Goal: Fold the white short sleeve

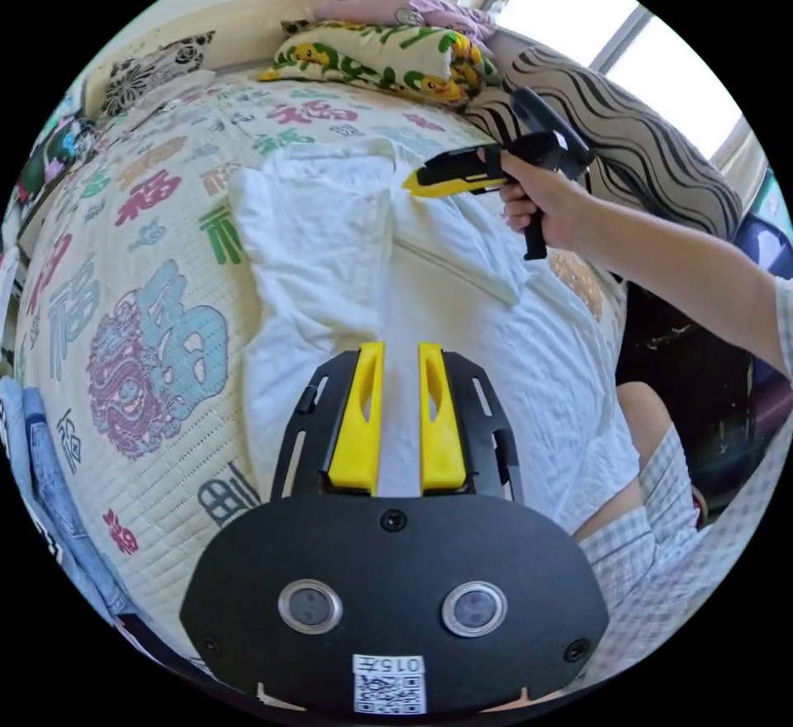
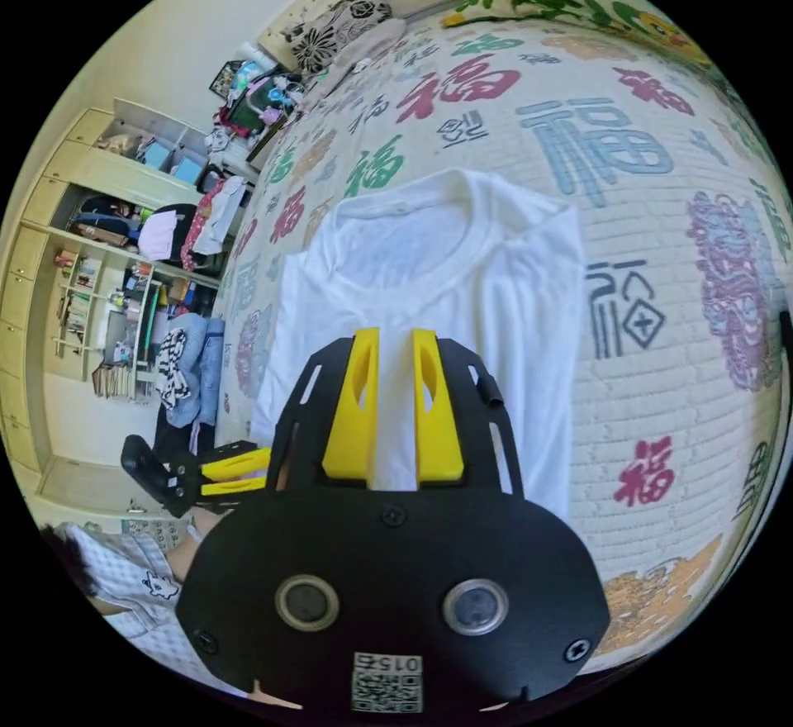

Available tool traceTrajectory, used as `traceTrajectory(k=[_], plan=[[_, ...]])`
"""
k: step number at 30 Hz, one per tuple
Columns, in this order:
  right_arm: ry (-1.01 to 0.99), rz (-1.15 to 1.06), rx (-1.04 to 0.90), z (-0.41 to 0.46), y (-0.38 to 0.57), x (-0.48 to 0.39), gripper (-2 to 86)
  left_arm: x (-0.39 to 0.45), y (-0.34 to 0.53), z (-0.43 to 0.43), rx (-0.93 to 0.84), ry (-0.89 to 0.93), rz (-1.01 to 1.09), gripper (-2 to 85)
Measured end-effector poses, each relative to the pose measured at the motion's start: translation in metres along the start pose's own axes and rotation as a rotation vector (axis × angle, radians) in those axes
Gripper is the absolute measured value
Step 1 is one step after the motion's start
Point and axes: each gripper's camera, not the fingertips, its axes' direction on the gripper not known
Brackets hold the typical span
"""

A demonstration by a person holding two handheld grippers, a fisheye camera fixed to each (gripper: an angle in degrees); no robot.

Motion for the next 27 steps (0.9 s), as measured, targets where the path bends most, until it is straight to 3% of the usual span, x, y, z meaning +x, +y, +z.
traceTrajectory(k=[4,9,12,18,23,27], plan=[[-0.062,-0.083,0.047,-0.013,-0.024,-0.018,8.4,-0.018,0.006,-0.021,0.136,-0.1,-0.139,6.1],[-0.068,-0.296,-0.181,0.027,-0.059,-0.078,7.7,-0.039,0.007,0.002,0.097,-0.097,-0.241,5.7],[0.145,-0.318,-0.346,0.054,-0.063,-0.086,2.7,-0.035,0.01,0.018,0.055,-0.135,-0.218,4.0],[0.154,-0.319,-0.212,0.016,-0.065,-0.082,1.1,-0.023,0.016,0.015,0.022,-0.192,-0.17,4.7],[0.019,-0.421,-0.189,0.001,-0.086,-0.112,8.3,-0.026,0.037,0.004,0.115,-0.025,-0.398,6.3],[0.098,-0.46,-0.27,0.021,-0.105,-0.136,9.3,-0.033,0.061,0.014,0.204,0.103,-0.623,6.9]])
